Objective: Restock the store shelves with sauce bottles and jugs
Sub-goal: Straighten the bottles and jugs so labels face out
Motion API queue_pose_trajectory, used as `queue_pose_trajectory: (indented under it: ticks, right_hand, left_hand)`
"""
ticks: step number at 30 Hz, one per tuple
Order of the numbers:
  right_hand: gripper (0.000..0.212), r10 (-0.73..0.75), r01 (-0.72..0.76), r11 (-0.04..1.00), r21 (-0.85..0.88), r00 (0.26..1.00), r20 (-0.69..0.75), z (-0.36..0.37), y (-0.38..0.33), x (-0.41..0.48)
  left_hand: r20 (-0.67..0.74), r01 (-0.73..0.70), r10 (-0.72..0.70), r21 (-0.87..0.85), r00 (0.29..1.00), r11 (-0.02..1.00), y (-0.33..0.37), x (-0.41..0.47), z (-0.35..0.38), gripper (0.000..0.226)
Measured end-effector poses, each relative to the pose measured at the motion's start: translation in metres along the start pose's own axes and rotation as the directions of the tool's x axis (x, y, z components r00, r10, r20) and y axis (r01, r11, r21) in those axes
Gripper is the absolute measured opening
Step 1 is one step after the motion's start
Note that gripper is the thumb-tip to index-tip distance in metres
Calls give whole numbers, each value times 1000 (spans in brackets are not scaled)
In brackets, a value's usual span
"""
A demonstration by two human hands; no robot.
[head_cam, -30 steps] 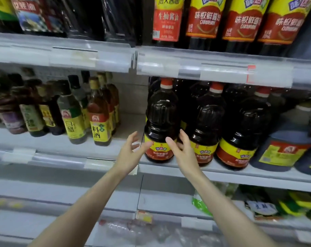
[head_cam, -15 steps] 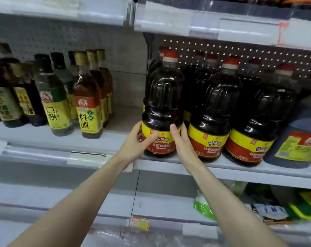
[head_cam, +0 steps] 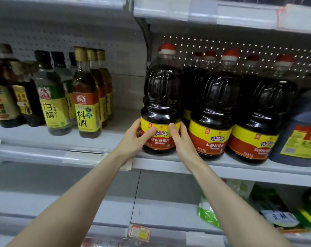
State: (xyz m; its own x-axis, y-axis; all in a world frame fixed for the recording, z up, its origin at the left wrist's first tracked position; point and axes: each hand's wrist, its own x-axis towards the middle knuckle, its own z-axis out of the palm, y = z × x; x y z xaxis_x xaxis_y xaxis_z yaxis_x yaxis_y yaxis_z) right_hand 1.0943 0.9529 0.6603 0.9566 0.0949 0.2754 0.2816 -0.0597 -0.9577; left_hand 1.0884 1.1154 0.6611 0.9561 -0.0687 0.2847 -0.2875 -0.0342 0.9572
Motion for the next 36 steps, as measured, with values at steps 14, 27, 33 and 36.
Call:
queue_pose_trajectory:
  ticks: [14,27,33,36]
  right_hand:
    - [59,-31,31,999,-5,999,43,-2,5,-5]
    - [49,-47,47,998,-44,999,8,1,5,-2]
    - [57,-54,55,998,-30,998,29,3,7,-3]
    - [69,-44,46,999,-27,998,52,0,9,-4]
  left_hand:
    - [51,-5,0,101,999,995,-8,1,-14,62]
    - [118,-13,1,99,993,995,-10,8,-17,65]
    - [148,-20,3,116,989,993,-8,8,-18,61]
    - [160,-28,10,114,987,993,-8,7,-18,57]
